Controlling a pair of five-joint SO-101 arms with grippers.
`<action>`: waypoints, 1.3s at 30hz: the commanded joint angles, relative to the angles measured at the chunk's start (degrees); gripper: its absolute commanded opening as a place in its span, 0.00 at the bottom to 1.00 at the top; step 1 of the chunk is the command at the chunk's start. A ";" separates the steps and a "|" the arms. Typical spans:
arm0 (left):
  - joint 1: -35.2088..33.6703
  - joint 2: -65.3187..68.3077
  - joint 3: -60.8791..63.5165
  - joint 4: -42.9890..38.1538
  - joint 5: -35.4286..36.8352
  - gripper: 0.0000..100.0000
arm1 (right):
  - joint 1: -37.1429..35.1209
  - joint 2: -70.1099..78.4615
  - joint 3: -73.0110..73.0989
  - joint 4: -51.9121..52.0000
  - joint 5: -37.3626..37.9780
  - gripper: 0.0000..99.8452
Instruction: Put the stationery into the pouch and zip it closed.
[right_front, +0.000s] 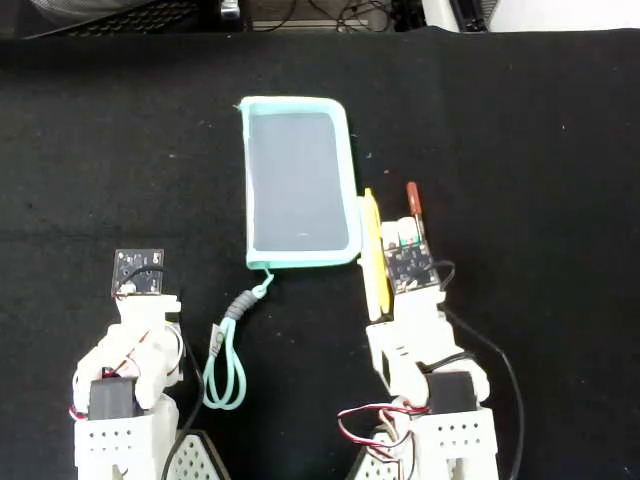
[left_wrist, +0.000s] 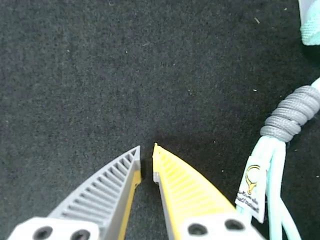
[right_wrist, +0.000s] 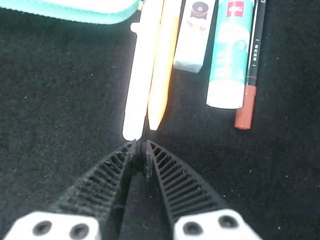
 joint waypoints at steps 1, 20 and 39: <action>0.57 -0.26 0.84 -0.70 -0.35 0.06 | -0.44 0.04 0.13 0.18 -0.18 0.02; 0.57 -0.26 0.84 -0.70 -0.35 0.06 | -5.98 0.04 0.13 -7.21 -0.44 0.02; 0.84 -0.26 0.84 -0.70 -0.35 0.06 | -30.51 1.01 -8.13 -29.89 -18.02 0.19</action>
